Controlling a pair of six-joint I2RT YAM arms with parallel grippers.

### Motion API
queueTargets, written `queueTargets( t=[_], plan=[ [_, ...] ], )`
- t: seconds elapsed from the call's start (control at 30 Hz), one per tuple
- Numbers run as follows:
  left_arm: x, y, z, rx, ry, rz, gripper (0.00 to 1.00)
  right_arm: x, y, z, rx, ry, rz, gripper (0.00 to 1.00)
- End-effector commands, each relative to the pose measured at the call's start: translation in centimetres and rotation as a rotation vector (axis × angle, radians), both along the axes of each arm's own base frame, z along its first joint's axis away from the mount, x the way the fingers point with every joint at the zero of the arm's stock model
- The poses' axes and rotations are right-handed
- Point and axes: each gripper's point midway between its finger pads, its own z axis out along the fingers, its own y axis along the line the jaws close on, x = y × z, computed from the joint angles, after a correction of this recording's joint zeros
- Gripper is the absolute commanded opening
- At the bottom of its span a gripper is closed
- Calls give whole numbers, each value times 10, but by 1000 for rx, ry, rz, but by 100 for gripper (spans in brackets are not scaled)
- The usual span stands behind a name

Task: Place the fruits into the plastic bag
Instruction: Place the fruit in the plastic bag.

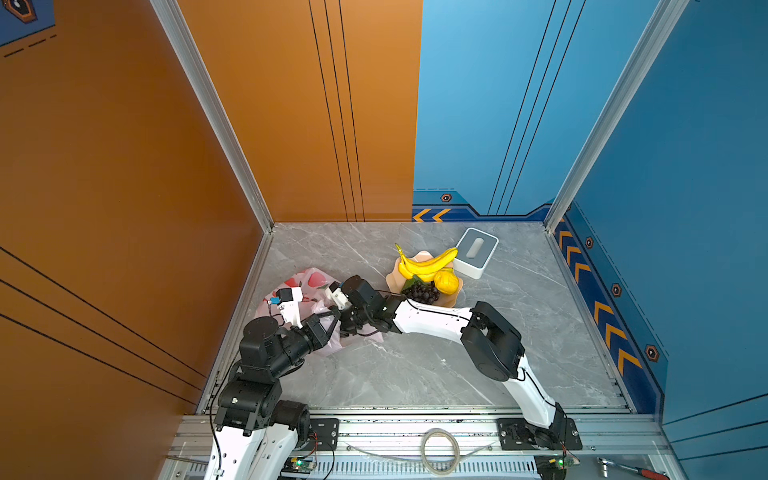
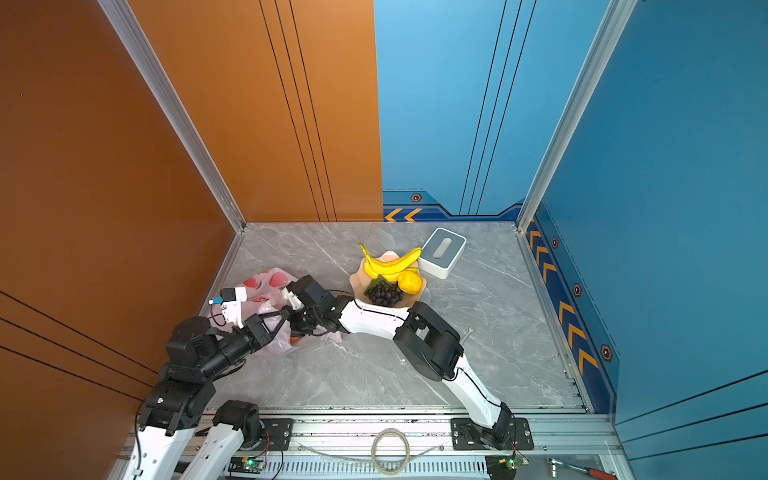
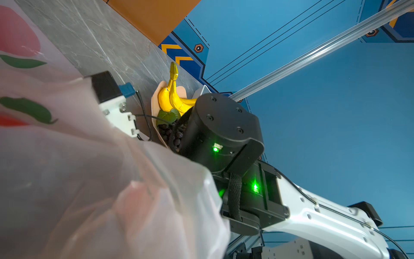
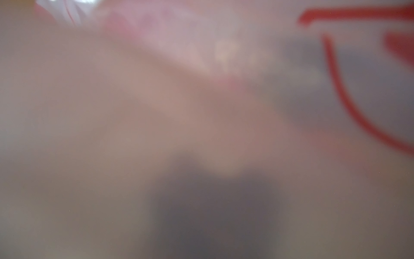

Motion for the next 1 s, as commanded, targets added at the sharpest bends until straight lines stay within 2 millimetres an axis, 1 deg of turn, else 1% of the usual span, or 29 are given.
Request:
queueTargets(
  t=[0.0, 0.23, 0.3, 0.37, 0.5, 0.63, 0.73, 0.8, 0.97],
  plan=[
    [-8, -10, -1, -35, -9, -70, 0, 11, 11, 47, 106, -41, 2, 36],
    [-15, -11, -22, -39, 42, -76, 0, 26, 6, 77, 120, -120, -31, 36],
    [-15, -11, -25, -42, 50, -75, 0, 28, 7, 84, 133, -133, -36, 36],
    [-15, -10, -24, -43, 43, -69, 0, 29, 11, 87, 149, -133, -35, 36],
    [-14, -9, -17, -38, 30, -61, 0, 27, 28, 87, 201, -87, -22, 36],
    [-13, -9, -17, -31, 29, -61, 0, 23, 46, 88, 250, -60, -11, 36],
    [-11, -4, -15, -26, 17, -34, 0, 22, 57, 86, 265, -54, -4, 36],
    [-10, -1, -13, -27, 3, -7, 0, 22, 62, 80, 268, -44, -5, 36],
    [-7, 8, -6, -43, -40, 55, 0, 21, 71, 58, 260, -20, -7, 36]
  ],
)
